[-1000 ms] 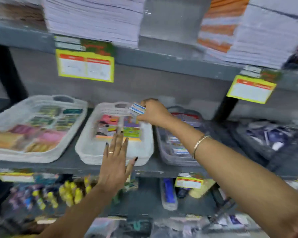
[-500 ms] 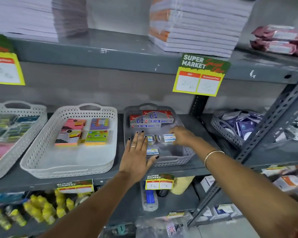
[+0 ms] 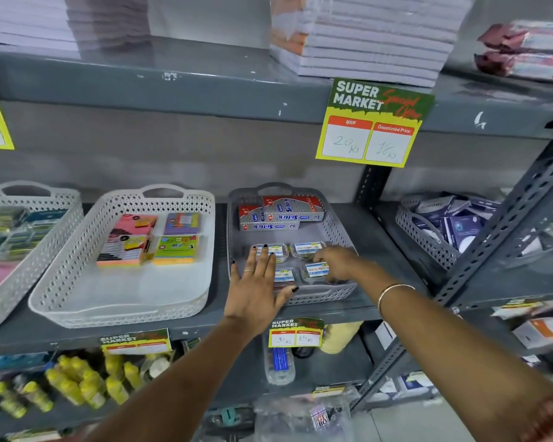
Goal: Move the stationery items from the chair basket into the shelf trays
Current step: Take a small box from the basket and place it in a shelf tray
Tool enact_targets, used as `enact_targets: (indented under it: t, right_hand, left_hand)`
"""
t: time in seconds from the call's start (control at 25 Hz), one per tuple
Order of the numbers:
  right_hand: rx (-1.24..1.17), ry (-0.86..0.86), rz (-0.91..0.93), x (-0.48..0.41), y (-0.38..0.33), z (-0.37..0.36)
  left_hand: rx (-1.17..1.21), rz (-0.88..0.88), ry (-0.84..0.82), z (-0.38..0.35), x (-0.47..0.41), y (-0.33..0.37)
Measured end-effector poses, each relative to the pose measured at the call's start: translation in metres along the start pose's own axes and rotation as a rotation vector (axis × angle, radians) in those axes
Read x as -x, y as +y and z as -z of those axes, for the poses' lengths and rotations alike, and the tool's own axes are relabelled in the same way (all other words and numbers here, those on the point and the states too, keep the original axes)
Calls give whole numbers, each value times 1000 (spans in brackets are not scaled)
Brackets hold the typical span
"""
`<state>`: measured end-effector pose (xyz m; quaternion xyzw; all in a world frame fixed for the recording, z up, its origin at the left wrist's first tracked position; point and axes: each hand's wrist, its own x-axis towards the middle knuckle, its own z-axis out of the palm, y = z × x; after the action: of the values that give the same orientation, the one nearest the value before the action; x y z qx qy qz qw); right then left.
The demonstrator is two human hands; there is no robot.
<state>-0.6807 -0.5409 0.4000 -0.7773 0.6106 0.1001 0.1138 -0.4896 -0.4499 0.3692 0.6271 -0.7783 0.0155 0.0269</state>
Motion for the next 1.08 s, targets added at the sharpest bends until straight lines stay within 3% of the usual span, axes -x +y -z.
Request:
enact_targets:
  t: [0.6,0.72,0.88,1.08]
  right_hand:
    - [-15,-84,-12,8,-6,8]
    - [0,21,21,4,-17,24]
    - [-73,207,112,-8,-67,56]
    - [-80,342,360,-12,-196,87]
  left_hand:
    - [-27,-4,7,2,3,0]
    - [-31,19,84,8,2,-9]
    - [-73,64,223,21,12,-39]
    - [-10,225,379,36,65,-131]
